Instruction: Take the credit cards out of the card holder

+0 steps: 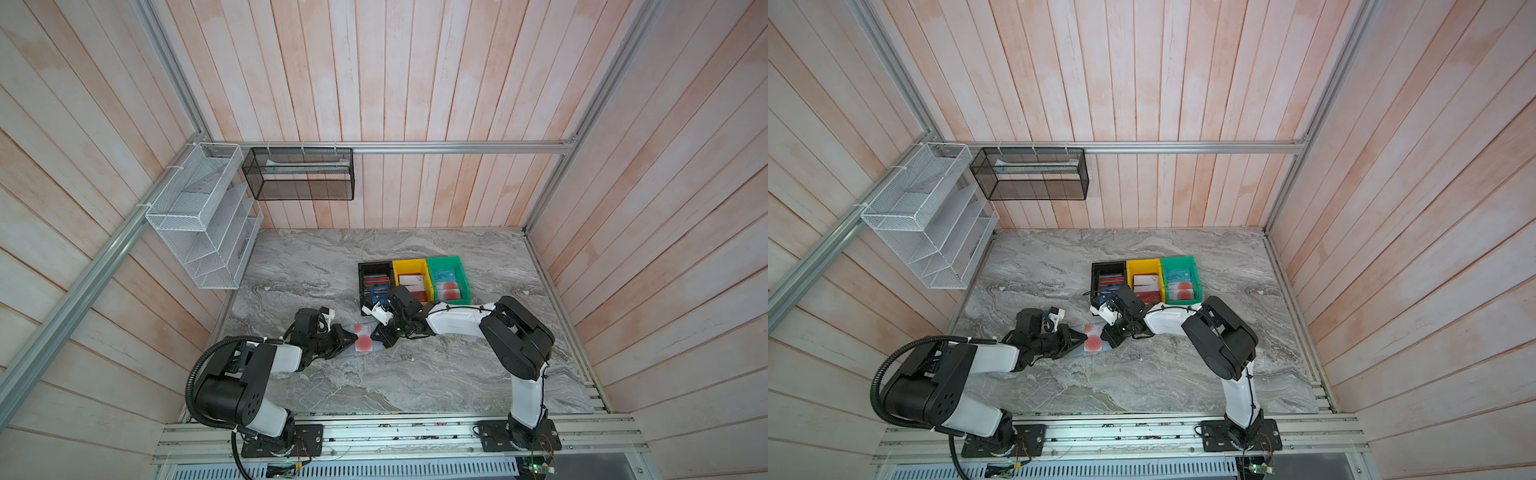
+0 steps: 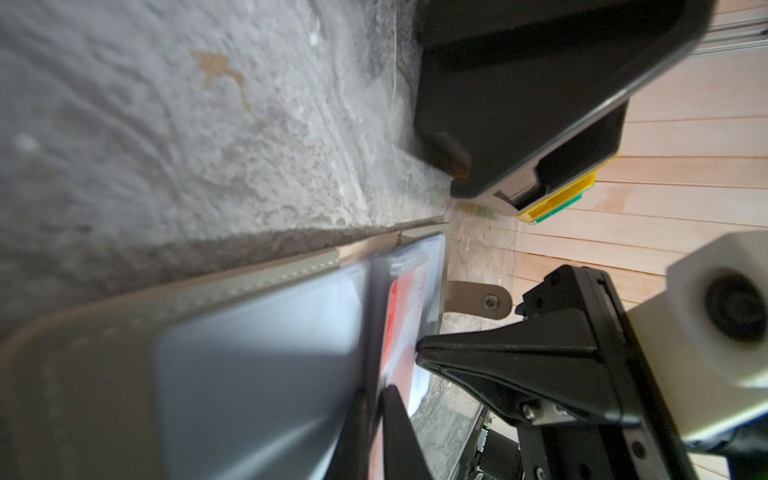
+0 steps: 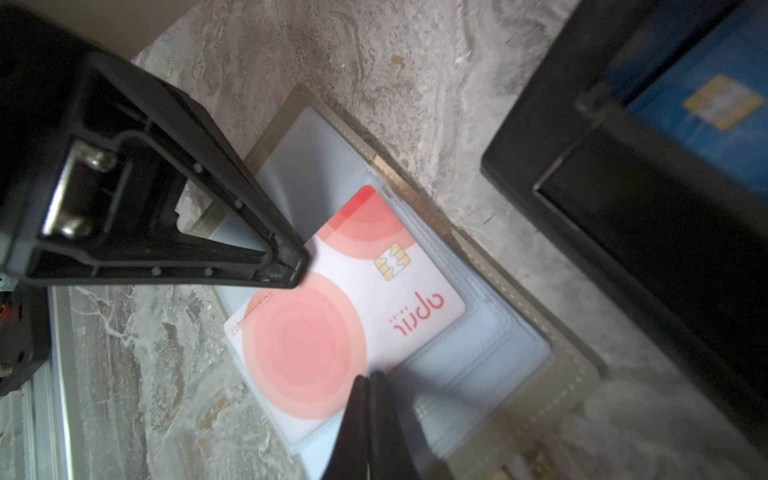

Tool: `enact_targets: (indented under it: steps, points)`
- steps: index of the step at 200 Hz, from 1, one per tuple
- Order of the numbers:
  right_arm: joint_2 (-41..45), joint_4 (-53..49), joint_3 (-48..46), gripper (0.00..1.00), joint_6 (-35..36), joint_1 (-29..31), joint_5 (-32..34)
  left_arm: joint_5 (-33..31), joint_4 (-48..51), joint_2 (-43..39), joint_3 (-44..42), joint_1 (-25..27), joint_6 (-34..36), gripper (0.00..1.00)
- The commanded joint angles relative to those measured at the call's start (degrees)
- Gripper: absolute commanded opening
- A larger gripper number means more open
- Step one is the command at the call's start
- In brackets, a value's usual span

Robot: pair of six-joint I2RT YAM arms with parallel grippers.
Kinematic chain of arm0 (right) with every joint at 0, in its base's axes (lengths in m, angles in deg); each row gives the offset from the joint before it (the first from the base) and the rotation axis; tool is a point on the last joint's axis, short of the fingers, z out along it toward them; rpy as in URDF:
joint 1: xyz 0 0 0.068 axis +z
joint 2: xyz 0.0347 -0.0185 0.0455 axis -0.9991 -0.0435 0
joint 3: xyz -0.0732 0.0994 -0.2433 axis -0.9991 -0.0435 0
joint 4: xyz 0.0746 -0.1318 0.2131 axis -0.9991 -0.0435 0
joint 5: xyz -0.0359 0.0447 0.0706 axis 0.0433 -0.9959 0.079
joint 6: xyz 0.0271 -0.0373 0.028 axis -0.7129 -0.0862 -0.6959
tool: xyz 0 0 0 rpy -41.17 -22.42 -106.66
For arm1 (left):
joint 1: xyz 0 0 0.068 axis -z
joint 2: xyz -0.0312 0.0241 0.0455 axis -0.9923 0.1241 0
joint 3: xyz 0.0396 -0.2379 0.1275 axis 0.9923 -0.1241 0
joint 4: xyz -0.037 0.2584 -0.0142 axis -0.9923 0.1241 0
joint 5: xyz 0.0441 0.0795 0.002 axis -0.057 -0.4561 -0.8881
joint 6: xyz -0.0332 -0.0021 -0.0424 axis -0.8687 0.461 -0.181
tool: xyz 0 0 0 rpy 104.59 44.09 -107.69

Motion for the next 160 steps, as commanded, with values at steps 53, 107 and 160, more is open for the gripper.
enact_targets:
  steps: [53,107,160]
  points:
    - [-0.76,-3.02,-1.25,0.00,-0.05,-0.61,0.02,0.25,-0.14,0.33,-0.37,0.10,0.52,0.17]
    - [-0.76,-3.03,-1.34,0.00,-0.09,-0.70,-0.13,0.02,1.15,-0.43,-0.36,-0.77,1.03,0.20]
    - [-1.07,-2.73,-1.51,0.00,-0.21,-0.79,-0.49,-0.61,2.71,-1.49,-0.71,-1.29,1.75,0.19]
